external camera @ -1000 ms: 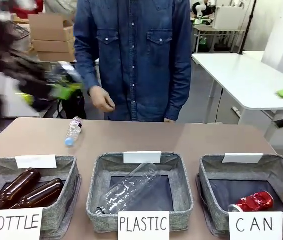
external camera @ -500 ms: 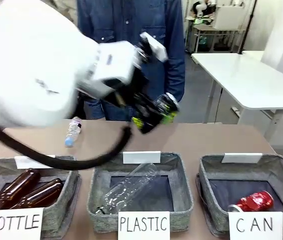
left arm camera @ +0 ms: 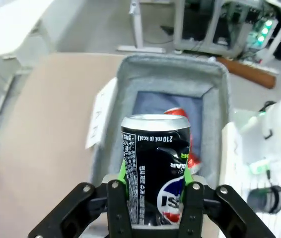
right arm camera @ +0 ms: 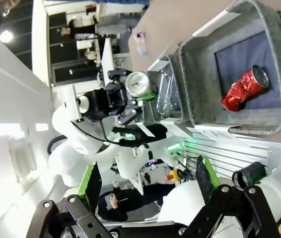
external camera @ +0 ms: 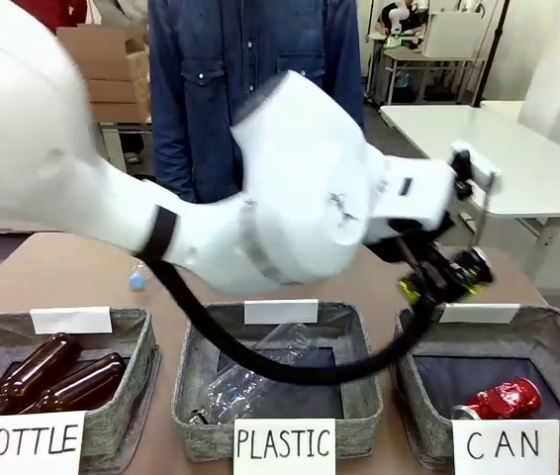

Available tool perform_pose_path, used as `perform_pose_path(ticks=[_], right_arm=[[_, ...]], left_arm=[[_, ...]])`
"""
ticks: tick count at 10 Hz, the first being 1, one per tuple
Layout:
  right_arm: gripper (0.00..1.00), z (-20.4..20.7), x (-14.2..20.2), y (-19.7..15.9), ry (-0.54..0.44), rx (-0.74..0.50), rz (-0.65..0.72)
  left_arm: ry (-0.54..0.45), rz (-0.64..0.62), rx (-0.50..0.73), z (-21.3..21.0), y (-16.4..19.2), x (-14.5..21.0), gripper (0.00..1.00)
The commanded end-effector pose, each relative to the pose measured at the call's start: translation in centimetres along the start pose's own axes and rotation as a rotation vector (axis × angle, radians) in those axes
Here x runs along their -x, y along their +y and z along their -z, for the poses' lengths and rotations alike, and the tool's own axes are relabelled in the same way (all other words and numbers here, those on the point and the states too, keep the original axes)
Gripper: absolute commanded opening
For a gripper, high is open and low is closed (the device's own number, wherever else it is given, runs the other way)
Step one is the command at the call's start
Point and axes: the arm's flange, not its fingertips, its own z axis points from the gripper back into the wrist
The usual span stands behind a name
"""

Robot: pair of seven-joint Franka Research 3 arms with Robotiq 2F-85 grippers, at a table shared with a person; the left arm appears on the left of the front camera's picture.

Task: Sort the can waste into the basket.
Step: Pick up the can waste from the table and place it in the right Fabric basket.

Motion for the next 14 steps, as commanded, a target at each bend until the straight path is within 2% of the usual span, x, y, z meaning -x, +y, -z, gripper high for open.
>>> perform_pose_path(ticks=[1, 2, 3, 6, 7, 8, 14], right_arm=[[1.00, -0.3, -0.1, 1.4, 0.021, 0.014, -0.038], [1.00, -0.3, -0.1, 1.4, 0.021, 0.014, -0.038], [1.00, -0.3, -0.1, 1.4, 0.021, 0.014, -0.038], [1.00, -0.3, -0.1, 1.4, 0.021, 0.014, -0.038], [1.00, -0.3, -0.1, 1.4, 0.021, 0.014, -0.038], [1.00, -0.3, -0.1, 1.4, 0.021, 0.014, -0.038], [1.00, -0.3, -0.1, 1.4, 0.021, 0.014, -0.038]], left_arm=[[-0.054, -0.017, 0.048, 1.3, 1.8, -0.9, 0.41], [-0.071, -0.026, 0.079, 2.0, 2.0, -1.2, 0.41], [-0.078, 0.026, 0.070, 2.6, 1.9, -1.1, 0.41], [-0.070, 0.023, 0.094, 2.4, 2.7, -0.9, 0.41], [-0.056, 0.032, 0.109, 2.5, 2.6, -0.7, 0.53], [-0.064, 0.030, 0.129, 2.4, 2.7, -0.6, 1.00], [-0.071, 0.041, 0.125, 1.9, 2.4, -0.6, 1.00]])
